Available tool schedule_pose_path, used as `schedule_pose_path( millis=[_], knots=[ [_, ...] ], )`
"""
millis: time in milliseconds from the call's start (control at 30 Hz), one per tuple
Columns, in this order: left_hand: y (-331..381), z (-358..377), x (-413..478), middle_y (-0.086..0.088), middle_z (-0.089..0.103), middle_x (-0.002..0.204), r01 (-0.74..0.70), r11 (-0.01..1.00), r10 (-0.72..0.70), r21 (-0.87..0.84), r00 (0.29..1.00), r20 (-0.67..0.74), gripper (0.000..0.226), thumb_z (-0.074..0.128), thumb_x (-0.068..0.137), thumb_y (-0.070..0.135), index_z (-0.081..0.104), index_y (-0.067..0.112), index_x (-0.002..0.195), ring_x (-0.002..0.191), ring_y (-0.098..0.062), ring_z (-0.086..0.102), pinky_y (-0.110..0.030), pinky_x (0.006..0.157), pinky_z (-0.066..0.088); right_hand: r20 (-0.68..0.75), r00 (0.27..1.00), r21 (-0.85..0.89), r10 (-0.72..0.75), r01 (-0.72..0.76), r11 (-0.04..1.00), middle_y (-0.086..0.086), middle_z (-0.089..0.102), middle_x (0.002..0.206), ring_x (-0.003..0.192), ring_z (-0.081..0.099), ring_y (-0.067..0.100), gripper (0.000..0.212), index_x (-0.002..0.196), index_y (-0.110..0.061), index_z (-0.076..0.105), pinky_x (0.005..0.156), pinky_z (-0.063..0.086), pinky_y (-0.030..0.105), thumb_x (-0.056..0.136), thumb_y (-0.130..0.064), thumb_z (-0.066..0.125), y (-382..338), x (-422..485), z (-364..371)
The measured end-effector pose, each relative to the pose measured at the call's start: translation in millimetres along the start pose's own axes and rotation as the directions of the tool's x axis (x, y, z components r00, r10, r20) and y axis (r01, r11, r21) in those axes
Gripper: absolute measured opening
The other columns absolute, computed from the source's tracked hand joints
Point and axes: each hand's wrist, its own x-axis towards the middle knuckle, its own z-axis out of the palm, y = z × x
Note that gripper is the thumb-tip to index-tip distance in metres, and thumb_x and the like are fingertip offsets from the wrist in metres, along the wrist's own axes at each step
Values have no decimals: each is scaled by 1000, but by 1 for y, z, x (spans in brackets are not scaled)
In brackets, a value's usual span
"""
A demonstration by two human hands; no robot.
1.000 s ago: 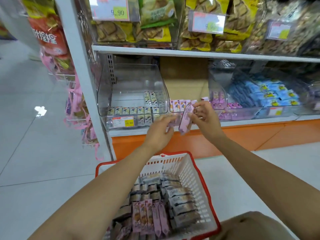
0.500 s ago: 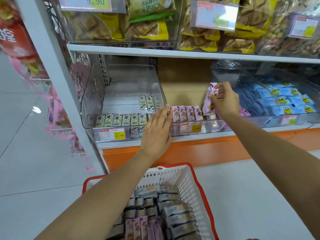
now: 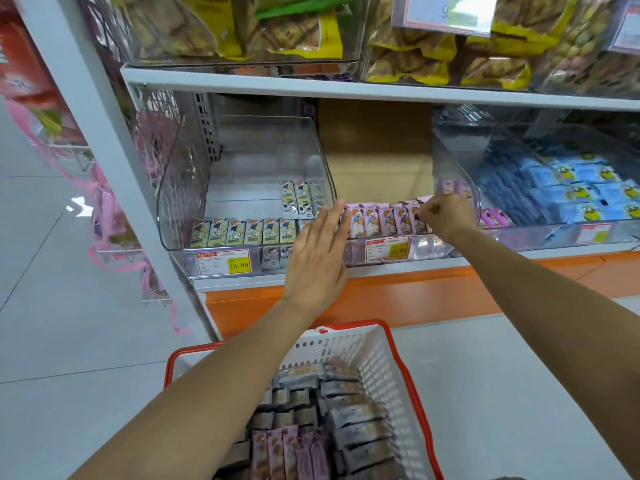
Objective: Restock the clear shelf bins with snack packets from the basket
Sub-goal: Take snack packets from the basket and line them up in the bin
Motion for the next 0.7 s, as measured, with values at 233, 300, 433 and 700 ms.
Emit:
schedule_pose_path(
  millis=[233,300,433,700],
  knots=[
    [0,-10,-5,-1,-22,162,-33,999,34,-31,998,43,82,49,95,19,-6,15,157,149,-20,-19,-35,118,-12,-138,984,109,-109,124,986,12,72,87,79,62,21,19,96,-7,73,72,51,28,93,-10,55,-4,-26,-12],
    [-2,-12,-12,-1,-17,163,-57,997,60,-49,997,47,81,49,94,18,-2,15,157,149,-20,-18,-34,116,-17,-177,974,207,-138,174,963,9,73,87,78,63,20,14,97,-9,73,81,52,30,92,-9,60,-12,-40,-14],
    [-11,-21,-36,-10,17,161,-94,994,94,-50,995,13,79,55,86,14,19,13,156,149,-26,7,-37,119,-13,-205,951,340,-232,291,894,3,71,81,75,64,16,10,90,-11,73,71,55,30,91,-15,64,-39,-75,-9],
    [-60,-22,-105,-7,55,120,-59,998,60,5,998,-14,51,66,76,14,56,14,126,116,-28,48,-45,106,37,-35,870,358,-492,471,806,-8,56,59,53,50,5,24,73,-17,63,52,39,23,93,-30,61,-92,-158,44]
  ],
)
